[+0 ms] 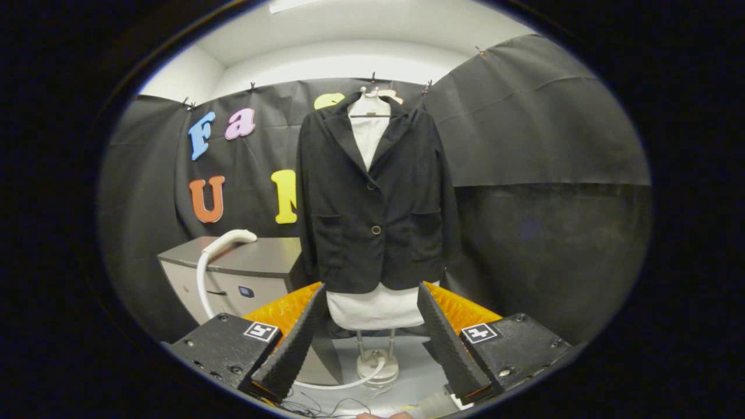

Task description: Iron the clothes twice with a garment steamer, once on the left side and once on the right side.

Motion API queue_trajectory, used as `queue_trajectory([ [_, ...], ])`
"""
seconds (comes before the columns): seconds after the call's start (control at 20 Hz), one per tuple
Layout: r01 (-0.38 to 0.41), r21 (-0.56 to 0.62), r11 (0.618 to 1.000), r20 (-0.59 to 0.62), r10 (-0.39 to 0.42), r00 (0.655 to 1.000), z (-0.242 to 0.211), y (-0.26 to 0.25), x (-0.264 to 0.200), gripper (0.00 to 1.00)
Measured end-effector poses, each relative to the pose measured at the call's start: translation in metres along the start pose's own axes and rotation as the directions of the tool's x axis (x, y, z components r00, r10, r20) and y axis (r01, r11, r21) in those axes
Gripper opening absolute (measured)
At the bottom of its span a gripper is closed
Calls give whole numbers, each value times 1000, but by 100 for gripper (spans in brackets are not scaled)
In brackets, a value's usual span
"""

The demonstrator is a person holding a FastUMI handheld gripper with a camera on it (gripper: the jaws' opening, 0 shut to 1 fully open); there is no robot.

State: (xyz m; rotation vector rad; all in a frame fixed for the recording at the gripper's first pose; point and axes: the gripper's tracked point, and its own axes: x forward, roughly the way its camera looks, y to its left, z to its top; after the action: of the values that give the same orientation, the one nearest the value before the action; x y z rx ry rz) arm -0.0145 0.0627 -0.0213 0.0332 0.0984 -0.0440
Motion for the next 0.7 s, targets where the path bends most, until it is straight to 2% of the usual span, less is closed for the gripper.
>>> queue_trajectory([
  [0.2,-28,-13,1000,12,28,1000,8,60,4,99],
  [0.35,-99,-25,995,-60,97,993,3,117,19,99],
  [0.55,-200,-21,980,-188,193,963,-5,187,56,99],
  [0.7,-286,-19,958,-237,273,932,-6,239,86,99],
])
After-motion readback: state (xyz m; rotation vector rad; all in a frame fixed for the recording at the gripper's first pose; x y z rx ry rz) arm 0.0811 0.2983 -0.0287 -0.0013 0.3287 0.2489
